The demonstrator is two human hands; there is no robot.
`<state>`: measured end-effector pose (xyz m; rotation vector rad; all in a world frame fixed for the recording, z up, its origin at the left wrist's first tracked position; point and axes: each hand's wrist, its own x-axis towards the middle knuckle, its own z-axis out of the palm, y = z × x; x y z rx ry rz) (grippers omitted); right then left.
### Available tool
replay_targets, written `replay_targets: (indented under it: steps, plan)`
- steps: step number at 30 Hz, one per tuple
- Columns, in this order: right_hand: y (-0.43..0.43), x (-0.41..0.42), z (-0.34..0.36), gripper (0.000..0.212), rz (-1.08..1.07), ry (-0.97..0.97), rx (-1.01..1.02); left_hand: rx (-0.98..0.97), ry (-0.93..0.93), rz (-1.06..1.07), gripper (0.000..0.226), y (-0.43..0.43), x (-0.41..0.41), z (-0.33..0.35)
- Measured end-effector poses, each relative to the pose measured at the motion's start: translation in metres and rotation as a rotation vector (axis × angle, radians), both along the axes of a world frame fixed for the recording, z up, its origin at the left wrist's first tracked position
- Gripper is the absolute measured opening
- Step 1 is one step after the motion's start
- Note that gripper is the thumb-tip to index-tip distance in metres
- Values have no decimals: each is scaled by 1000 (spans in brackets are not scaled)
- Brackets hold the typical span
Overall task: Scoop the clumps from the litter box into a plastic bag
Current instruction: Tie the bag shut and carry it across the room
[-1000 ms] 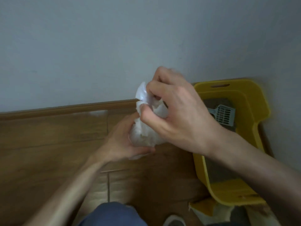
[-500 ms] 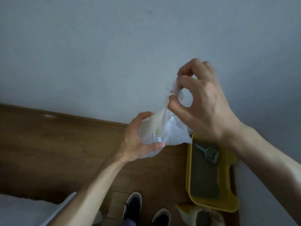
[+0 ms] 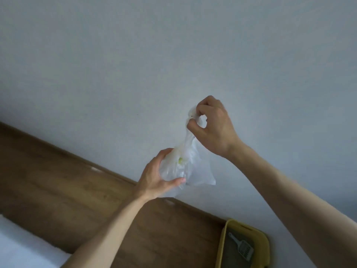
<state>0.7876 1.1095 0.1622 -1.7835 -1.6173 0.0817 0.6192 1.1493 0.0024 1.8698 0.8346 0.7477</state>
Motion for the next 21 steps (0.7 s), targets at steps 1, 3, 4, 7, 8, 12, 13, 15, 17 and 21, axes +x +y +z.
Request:
replay_targets:
  steps: [1,3,4,7,8,12,13,15,17,21]
  plan:
    - [8,-8,10,16,5,6,1,12,1,9,77,3,-8,8]
    - [24,-22,28,16,30,-11,3,39,8,39,81,9,-23,22]
    - [30,-29,37,16,43,-25,-1,54,8,63,84,12,-30,26]
    - [47,-51,59,16,108,-78,-4,97,-19,138,87,26,-50,37]
    - [53,-60,65,16,134,-95,4,111,-28,160,85,32,-57,42]
    - [82,-92,88,16,214,-117,40,151,-36,236,83,58,-86,61]
    - [90,-98,93,16,227,-123,46,152,-42,248,83,65,-93,63]
    - [108,-113,102,15,257,-132,55,156,-47,270,82,78,-109,68]
    - [126,-129,109,14,295,-131,60,167,-45,303,79,90,-125,72]
    - [163,-157,116,13,362,-121,61,170,-20,382,83,112,-157,79]
